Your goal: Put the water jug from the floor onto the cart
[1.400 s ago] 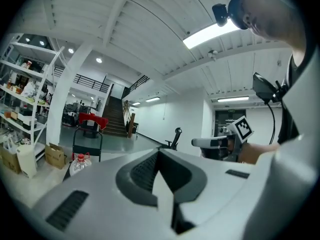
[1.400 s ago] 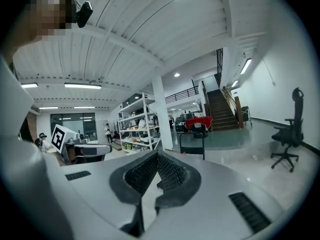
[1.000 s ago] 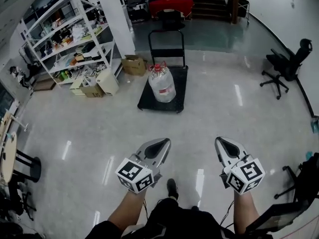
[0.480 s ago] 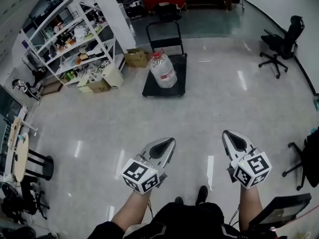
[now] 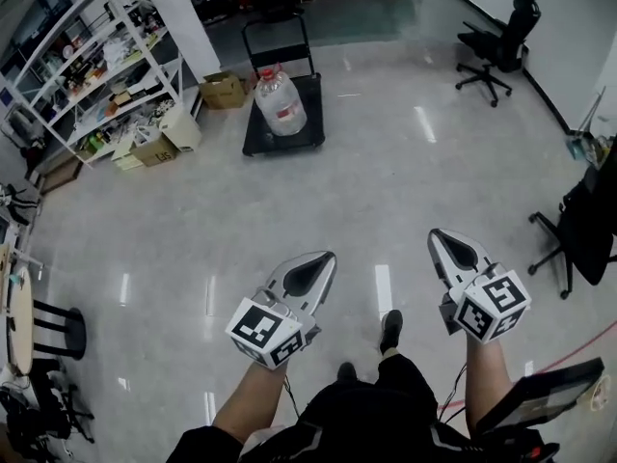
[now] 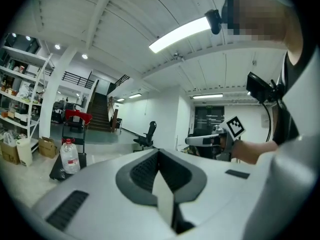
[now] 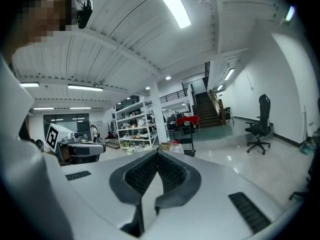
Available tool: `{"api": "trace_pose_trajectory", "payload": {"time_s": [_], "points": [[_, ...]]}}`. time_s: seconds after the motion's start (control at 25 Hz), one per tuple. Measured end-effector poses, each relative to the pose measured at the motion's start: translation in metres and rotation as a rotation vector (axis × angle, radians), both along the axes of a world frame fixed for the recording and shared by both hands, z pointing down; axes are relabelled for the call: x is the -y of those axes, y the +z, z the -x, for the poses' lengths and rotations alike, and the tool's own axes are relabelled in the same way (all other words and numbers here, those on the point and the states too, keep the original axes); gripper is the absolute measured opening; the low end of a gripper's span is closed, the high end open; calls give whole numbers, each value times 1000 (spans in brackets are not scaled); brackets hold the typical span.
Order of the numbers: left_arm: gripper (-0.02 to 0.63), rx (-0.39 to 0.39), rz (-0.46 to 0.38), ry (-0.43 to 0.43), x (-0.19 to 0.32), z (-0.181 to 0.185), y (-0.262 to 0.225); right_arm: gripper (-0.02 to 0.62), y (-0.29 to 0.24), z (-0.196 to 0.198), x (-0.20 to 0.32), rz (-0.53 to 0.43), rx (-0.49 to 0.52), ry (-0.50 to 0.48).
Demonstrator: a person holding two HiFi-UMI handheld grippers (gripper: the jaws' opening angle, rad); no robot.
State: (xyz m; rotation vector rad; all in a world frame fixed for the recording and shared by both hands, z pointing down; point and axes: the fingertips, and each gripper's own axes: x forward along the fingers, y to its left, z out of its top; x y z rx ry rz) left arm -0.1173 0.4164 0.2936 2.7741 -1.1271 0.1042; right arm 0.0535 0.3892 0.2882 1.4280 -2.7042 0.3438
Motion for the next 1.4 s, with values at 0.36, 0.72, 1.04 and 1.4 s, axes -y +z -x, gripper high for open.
{"api": "trace_pose_trajectory", "payload": {"time_s": [0.36, 0.72, 1.04, 1.4], "points": [[2, -31, 1, 3, -93, -1, -11, 3, -18, -22, -111, -15, -22, 52], [2, -25, -2, -45, -189, -61, -19, 3, -15, -71, -208, -31, -12, -36], [2, 7, 35, -82, -275, -128, -14, 3, 3, -137, -282, 6, -1, -55], [2, 20, 16, -69, -311, -112, -29, 3, -17, -109, -307, -27, 1, -51]]}}
